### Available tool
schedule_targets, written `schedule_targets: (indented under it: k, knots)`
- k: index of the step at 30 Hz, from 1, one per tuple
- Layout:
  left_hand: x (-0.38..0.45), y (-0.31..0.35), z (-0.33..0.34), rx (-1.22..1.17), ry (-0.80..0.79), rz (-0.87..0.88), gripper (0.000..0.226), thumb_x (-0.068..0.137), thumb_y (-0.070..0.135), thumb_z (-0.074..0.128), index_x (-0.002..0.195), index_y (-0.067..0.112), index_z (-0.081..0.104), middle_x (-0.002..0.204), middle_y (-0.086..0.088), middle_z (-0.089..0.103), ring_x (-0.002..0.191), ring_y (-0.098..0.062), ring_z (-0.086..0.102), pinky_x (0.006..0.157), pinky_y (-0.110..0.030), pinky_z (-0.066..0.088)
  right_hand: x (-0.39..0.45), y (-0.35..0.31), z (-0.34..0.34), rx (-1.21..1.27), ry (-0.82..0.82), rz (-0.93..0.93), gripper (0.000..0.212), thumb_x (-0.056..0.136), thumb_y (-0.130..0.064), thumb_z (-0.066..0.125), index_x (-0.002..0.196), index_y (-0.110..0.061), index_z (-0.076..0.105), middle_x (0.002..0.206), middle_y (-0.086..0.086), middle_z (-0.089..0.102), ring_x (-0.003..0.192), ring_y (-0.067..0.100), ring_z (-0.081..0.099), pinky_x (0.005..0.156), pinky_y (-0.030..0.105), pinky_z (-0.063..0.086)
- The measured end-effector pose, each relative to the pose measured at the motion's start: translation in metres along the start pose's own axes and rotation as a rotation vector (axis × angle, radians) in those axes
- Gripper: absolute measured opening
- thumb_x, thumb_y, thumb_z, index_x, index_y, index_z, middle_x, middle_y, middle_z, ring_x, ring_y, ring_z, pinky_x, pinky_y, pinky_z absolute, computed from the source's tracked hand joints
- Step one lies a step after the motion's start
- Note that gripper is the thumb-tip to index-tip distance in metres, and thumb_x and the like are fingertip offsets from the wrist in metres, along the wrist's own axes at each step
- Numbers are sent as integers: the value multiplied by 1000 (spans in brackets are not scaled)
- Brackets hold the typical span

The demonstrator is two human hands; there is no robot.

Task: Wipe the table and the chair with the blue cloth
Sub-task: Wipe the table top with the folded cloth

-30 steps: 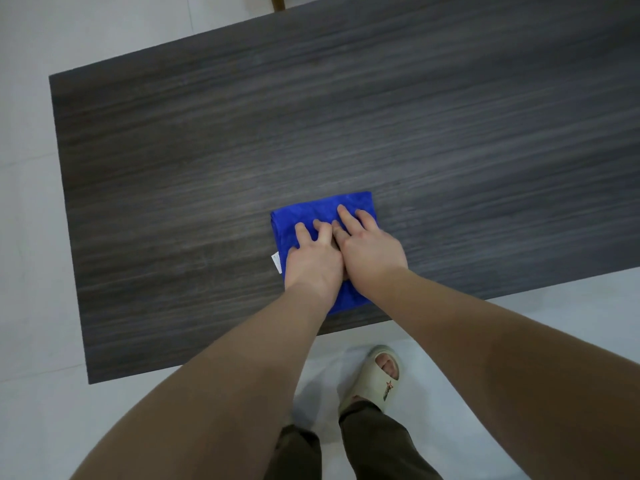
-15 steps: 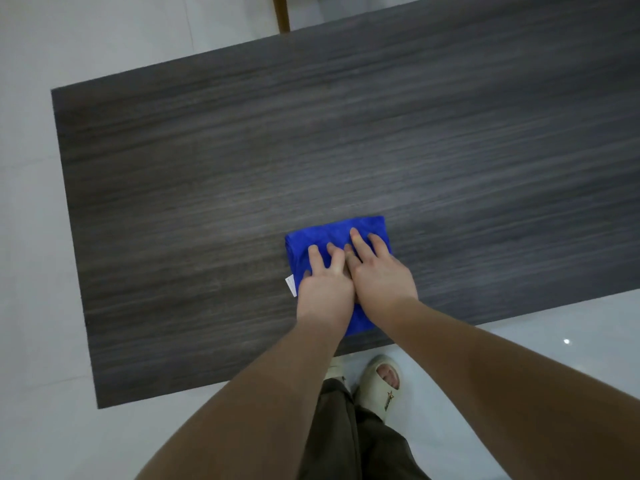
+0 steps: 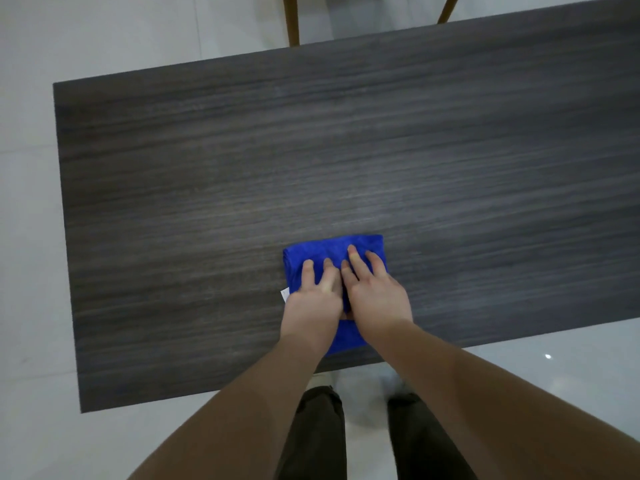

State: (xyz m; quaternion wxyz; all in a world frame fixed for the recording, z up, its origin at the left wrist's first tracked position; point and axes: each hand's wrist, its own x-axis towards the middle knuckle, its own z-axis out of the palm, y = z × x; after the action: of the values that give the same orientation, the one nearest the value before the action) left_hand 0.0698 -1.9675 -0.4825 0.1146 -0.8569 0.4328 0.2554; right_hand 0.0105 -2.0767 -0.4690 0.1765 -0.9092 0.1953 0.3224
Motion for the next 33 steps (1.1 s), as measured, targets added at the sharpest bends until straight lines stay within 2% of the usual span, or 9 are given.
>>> schedule_targets:
  k: [2, 4, 6, 14, 23, 27, 29, 31, 33]
  knots:
    - [-1, 2, 0, -29, -22, 0, 76, 82, 51, 72, 144, 13, 49, 147, -5, 47, 134, -37, 43, 60, -38, 57, -1, 4, 1, 0, 7, -26, 86, 92, -49, 56, 156, -17, 8, 163, 0, -10, 149, 26, -1, 116, 37, 23]
    - [-1, 6, 2, 1, -43, 20, 73, 98, 46, 50, 156, 15, 18, 161, -3, 17, 147, -35, 16, 83, -41, 54, -2, 8, 2, -4, 18, -50, 87, 92, -50, 55, 156, -17, 8, 163, 1, -10, 149, 26, -1, 116, 37, 22]
    - [-1, 13, -8, -22, -81, -14, 70, 102, 38, 44, 157, 15, 7, 163, -3, 6, 149, -35, 6, 91, -41, 50, -2, 14, 3, -9, 24, -73, 86, 93, -50, 54, 156, -16, 7, 163, 1, -11, 149, 26, -2, 117, 38, 19]
    - [14, 65, -11, 8, -77, -60, 67, 103, 30, 46, 156, 14, 10, 162, -3, 9, 147, -37, 10, 83, -37, 52, -6, 65, 3, -49, 74, -107, 84, 92, -50, 56, 156, -16, 12, 164, 2, -5, 149, 25, 2, 117, 36, 19]
    - [41, 135, -34, -23, -95, 25, 66, 103, 30, 48, 156, 10, 13, 161, -9, 12, 147, -43, 10, 86, -40, 50, -26, 135, -5, -79, 78, -24, 81, 93, -38, 60, 156, -18, 12, 164, 1, -5, 150, 23, 3, 115, 33, 24]
    - [55, 157, -32, -9, 1, 65, 72, 89, 36, 69, 148, 12, 35, 151, -5, 34, 138, -36, 32, 84, -39, 49, -37, 164, -13, -97, 37, 17, 83, 93, -37, 60, 156, -19, 10, 164, 0, -6, 150, 22, 4, 113, 32, 27]
    - [56, 157, -33, 21, 77, 75, 87, 79, 45, 76, 148, 10, 37, 149, -7, 39, 136, -30, 38, 96, -40, 45, -39, 171, -16, -128, 15, 28, 85, 93, -37, 60, 156, -16, 8, 164, 3, -6, 150, 24, 4, 115, 35, 23]
    - [57, 155, -30, 20, 65, 96, 102, 82, 51, 70, 155, 5, 16, 159, -13, 20, 147, -30, 20, 115, -43, 28, -38, 172, -15, -193, 15, 30, 85, 94, -38, 58, 156, -12, 6, 163, 8, -5, 149, 27, 5, 120, 38, 17]
    - [57, 151, -27, 31, -5, 111, 108, 86, 56, 63, 156, 4, 0, 163, -15, -4, 151, -30, -4, 123, -45, 9, -35, 168, -11, -261, 39, 28, 84, 96, -39, 55, 155, -6, 4, 162, 15, -4, 149, 30, 5, 121, 43, 12]
